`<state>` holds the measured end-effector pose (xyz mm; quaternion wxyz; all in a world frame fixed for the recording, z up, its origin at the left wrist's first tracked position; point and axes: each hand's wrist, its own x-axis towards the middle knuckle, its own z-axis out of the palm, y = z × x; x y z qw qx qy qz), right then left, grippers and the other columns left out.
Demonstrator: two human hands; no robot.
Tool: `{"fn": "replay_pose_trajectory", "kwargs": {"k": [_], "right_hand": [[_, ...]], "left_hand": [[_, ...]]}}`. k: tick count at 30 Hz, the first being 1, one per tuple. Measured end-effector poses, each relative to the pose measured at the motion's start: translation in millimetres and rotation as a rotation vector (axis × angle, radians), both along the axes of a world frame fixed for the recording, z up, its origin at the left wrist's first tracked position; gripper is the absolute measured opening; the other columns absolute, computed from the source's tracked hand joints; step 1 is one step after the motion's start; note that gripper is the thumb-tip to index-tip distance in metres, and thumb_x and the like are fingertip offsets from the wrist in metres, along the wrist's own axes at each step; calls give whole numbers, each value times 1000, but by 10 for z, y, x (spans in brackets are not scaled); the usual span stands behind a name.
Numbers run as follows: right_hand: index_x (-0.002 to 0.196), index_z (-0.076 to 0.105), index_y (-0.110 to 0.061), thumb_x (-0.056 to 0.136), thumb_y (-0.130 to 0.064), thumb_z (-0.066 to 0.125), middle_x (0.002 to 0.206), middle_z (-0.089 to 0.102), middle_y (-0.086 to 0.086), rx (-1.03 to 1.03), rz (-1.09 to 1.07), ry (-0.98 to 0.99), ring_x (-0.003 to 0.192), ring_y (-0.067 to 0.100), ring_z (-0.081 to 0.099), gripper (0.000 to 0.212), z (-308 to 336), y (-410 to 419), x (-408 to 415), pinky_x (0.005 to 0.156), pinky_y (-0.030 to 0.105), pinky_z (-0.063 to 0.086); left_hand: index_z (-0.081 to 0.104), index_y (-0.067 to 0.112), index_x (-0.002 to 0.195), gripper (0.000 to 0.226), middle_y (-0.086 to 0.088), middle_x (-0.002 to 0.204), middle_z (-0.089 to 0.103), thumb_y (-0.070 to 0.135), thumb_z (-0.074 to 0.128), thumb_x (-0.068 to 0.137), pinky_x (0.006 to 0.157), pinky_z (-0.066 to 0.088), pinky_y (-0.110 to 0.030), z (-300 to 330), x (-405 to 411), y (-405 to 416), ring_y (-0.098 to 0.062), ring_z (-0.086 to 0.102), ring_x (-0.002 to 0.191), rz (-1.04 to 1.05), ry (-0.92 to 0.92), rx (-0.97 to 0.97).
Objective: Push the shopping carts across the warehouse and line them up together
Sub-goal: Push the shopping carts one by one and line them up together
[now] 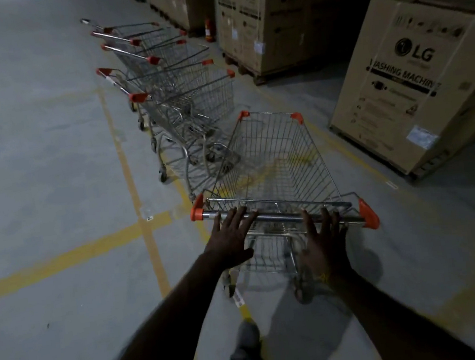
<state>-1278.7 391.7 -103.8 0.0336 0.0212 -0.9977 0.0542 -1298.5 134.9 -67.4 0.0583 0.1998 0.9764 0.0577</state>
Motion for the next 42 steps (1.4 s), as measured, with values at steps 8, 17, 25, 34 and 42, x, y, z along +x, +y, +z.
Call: {"fn": "replay_pose_trajectory", "kwargs": {"k": [8,17,25,34,42], "right_hand": [[151,19,-29,56,-38,86,150,33,29,-46,-74,-28,137,54,27,117,107,-366,-1264,101,73,28],[152,26,-28,59,-42,83,150,33,27,-4,-208,-86,138,52,26,111,207,-860,-2278,104,70,26],[151,25,-30,63,-29,80,145,38,29,-92,-384,-20,134,54,31,104,313,-1391,-2869,105,65,30],[154,17,-33,72,-37,68,156,22,19,-113,-579,-132,144,44,11,96,380,-2222,-2984,117,55,15],[150,-3,-45,79,-40,64,160,3,19,-125,-669,-213,145,45,-3,99,472,-3060,-2755,117,54,6]], "left_hand": [[-10,33,153,95,-4,163,-4,53,56,88,117,-8,-50,86,-1516,-336,-25,-6,150,-79,13,-37],[-6,33,153,97,-5,163,1,59,57,84,116,-3,-54,51,-2847,-742,-36,-2,148,-192,35,-48],[8,33,154,90,-5,161,16,61,52,81,115,11,-55,-20,-3942,-1270,-37,18,145,-458,115,-3],[24,41,149,74,5,154,36,60,47,81,110,31,-51,-72,-4656,-1945,-28,40,135,-672,50,125],[43,38,136,65,-4,135,58,59,46,75,100,41,-54,50,-4686,-2461,-33,57,120,-780,68,315]]}}
